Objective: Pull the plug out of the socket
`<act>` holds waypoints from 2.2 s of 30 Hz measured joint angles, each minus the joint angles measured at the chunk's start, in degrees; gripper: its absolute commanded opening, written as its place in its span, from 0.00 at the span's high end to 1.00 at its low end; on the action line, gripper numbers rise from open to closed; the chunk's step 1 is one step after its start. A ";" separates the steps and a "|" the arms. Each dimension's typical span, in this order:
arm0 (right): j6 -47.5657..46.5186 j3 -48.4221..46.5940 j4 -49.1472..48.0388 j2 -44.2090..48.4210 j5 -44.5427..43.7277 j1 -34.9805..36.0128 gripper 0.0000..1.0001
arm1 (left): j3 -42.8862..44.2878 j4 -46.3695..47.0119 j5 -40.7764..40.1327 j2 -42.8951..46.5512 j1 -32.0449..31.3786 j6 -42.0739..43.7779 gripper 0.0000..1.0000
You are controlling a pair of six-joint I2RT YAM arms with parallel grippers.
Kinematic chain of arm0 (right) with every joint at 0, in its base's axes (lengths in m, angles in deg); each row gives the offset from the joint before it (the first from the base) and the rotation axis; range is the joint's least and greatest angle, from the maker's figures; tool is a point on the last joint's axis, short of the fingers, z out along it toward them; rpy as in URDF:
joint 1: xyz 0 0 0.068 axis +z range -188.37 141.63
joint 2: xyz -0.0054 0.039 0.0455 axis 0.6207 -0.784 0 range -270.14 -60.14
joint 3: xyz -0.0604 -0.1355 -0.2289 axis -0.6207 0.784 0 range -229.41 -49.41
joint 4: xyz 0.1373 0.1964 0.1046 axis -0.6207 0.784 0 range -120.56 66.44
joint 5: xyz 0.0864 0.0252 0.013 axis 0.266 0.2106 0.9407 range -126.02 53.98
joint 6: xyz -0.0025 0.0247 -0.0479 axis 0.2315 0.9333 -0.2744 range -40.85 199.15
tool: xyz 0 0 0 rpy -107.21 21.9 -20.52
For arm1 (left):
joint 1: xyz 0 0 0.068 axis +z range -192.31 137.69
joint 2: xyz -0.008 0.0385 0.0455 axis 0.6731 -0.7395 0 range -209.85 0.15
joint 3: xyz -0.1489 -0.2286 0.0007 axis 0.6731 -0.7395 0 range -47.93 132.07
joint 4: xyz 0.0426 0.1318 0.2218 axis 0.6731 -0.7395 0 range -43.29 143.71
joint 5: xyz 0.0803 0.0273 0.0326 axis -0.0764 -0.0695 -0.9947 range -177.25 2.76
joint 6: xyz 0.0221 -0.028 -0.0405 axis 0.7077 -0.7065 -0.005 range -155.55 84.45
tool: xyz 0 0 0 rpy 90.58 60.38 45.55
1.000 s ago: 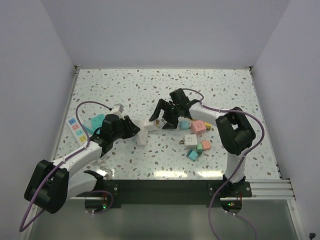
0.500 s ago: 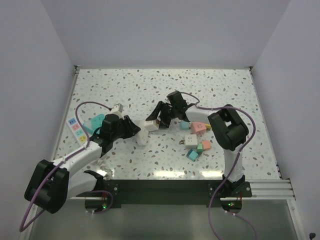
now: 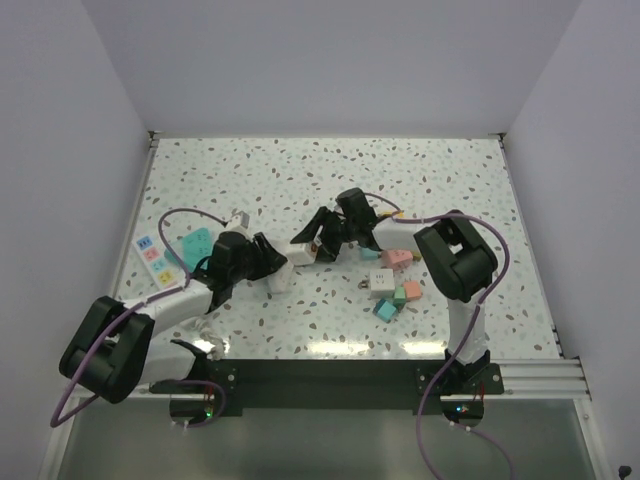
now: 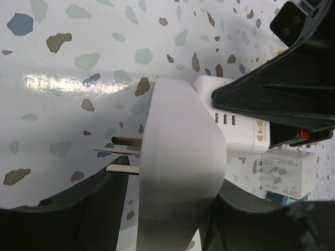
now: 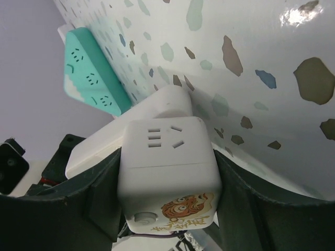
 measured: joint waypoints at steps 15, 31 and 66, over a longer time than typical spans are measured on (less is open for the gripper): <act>0.15 -0.31 5.11 1.86 0.37 -0.35 1.00 | 1.64 -1.01 -1.66 -1.01 -1.75 -0.94 1.00; -20.11 -11.04 32.94 6.34 11.41 -7.17 1.00 | 6.60 -5.77 -0.22 3.89 -5.22 -0.76 1.00; -28.02 -10.62 39.71 9.55 20.24 -14.45 1.00 | 15.87 -10.03 1.46 -0.79 -7.10 4.20 1.00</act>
